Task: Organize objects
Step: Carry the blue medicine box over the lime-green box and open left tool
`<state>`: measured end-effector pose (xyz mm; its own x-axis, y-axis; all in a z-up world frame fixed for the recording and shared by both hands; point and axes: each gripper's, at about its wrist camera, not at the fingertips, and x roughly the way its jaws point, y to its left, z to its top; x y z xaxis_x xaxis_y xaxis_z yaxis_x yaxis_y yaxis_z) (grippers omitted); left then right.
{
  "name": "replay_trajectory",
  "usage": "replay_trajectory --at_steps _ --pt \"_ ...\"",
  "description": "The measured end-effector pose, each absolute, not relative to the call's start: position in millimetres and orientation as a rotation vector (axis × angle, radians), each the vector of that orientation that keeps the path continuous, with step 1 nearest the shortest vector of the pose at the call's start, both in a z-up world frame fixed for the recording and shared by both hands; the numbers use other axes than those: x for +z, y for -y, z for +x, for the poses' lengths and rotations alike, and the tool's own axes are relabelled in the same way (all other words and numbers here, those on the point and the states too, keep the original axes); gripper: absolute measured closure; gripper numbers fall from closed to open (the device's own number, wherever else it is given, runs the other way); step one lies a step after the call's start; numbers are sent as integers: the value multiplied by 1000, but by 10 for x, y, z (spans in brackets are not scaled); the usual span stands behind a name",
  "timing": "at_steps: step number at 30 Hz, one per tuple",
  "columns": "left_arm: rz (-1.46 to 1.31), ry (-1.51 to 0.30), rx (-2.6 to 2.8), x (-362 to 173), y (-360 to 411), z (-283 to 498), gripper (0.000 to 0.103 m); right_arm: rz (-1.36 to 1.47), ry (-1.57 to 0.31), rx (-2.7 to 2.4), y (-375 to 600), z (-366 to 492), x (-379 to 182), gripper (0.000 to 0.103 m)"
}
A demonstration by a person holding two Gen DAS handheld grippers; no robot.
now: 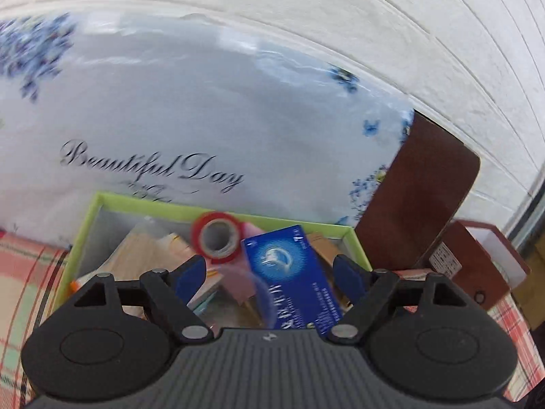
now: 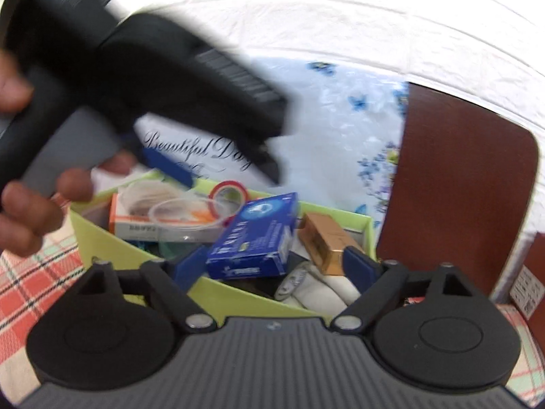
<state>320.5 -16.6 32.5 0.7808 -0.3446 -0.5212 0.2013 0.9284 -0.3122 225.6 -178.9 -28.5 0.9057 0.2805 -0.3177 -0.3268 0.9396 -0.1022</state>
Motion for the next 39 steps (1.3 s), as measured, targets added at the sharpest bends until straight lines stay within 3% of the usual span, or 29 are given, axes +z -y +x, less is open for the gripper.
replay_trajectory --at_steps 1,10,14,16,24,39 --pt "-261 -598 -289 309 118 3160 18 -147 -307 311 1801 2247 -280 0" --pt "-249 -481 -216 564 -81 2571 17 -143 -327 299 1767 2164 -136 0" --pt "-177 -431 -160 699 -63 2087 2 -121 -351 282 1885 1850 -35 0" --pt "-117 -428 -128 728 -36 1842 0 -104 -370 271 1922 1716 0 0" --pt "-155 -497 -71 489 -150 1174 0 -47 -455 219 2023 1102 -65 0" --pt "-38 -609 50 175 -211 860 0 35 -524 197 2072 673 -59 0"
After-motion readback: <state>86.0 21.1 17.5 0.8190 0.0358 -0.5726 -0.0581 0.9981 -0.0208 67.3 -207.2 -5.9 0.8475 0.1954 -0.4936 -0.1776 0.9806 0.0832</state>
